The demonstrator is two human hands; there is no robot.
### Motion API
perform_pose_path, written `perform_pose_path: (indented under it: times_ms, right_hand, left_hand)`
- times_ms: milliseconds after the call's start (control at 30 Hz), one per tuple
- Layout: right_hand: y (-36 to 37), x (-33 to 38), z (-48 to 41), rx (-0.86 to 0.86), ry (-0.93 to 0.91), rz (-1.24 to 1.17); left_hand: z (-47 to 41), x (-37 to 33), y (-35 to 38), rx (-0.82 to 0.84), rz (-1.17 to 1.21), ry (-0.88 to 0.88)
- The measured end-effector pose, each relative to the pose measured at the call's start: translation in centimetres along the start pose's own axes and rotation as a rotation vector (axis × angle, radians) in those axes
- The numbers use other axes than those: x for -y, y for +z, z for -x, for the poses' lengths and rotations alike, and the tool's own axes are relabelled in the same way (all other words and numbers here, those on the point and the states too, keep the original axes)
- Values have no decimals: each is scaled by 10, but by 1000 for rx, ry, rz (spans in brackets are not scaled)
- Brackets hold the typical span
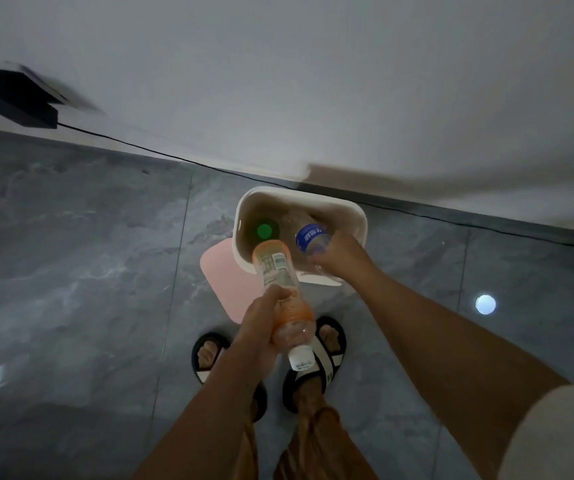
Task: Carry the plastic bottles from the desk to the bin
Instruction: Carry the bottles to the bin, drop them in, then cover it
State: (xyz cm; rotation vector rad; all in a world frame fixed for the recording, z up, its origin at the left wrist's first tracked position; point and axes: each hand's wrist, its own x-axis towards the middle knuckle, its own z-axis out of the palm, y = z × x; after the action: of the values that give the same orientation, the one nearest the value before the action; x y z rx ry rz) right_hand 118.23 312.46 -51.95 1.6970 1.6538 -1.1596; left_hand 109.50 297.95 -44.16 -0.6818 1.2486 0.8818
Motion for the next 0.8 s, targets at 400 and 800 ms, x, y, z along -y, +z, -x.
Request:
perform_pose_path:
  times_ms: [400,800]
  right_hand:
    - [30,12,-68,-78,-334,413]
    - [13,-39,6,-742,-467,-141]
  left_hand:
    - [-39,-5,5,-29,100,119]
    - [-55,-6,22,-177,-3,157]
